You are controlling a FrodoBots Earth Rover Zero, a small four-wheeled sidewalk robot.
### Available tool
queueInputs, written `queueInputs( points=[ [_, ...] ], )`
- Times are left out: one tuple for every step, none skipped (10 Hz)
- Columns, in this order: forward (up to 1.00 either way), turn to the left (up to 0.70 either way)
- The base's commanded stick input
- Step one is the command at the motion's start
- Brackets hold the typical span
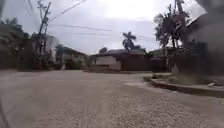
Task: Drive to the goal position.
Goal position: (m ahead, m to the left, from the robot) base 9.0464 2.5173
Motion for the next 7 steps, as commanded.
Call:
queueInputs(
  points=[
    [0.50,0.00],
    [0.50,0.00],
    [0.50,0.00],
    [0.50,0.00],
    [0.50,0.00],
    [0.50,0.00],
    [0.50,0.00]
  ],
)
